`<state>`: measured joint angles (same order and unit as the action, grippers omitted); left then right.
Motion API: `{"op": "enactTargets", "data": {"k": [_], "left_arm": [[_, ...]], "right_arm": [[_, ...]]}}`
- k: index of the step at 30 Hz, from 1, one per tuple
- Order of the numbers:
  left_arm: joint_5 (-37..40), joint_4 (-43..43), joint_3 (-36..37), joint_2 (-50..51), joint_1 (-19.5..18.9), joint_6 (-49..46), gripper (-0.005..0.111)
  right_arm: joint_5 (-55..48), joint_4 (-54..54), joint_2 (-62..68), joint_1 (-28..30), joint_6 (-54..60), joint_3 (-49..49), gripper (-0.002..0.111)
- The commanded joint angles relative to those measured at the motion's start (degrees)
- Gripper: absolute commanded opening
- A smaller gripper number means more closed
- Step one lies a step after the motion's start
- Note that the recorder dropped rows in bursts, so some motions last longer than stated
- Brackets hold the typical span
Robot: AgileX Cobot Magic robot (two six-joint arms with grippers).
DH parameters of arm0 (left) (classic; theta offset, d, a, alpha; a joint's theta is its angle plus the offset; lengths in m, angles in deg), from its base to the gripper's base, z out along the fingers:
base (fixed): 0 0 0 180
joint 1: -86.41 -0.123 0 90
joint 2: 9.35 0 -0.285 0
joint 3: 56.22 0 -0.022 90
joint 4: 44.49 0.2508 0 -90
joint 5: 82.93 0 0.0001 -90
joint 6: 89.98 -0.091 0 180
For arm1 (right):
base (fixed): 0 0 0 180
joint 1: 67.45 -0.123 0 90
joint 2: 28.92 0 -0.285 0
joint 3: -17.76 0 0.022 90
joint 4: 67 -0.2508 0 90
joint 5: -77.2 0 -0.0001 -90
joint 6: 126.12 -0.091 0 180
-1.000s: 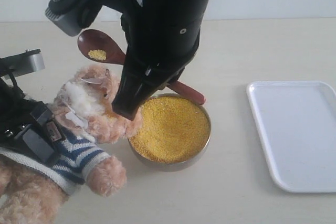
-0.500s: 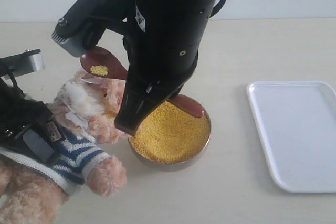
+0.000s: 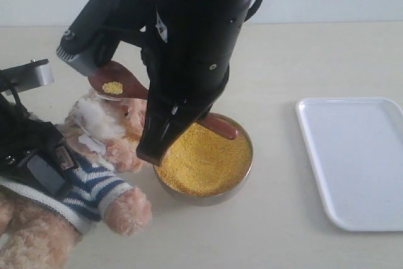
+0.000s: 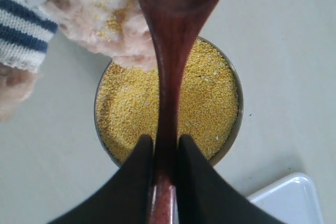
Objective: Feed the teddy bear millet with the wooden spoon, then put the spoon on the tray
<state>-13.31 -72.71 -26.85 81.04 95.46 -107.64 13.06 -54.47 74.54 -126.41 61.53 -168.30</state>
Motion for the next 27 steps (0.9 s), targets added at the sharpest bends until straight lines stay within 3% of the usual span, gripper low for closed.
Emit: {"op": "enactTargets", "data": {"k": [1,27], "left_arm": [[0.35,-1.11,0.11,-0.71,0.22,0.05,0.004],[0.35,-1.30,0.11,-0.71,0.22,0.05,0.004]], "right_arm": [[2.88,2.66,1.40,-1.59,0.48,0.32,0.000],[3.54,18.82,2.21,-4.93,-7.65,4.50,0.000]]}}
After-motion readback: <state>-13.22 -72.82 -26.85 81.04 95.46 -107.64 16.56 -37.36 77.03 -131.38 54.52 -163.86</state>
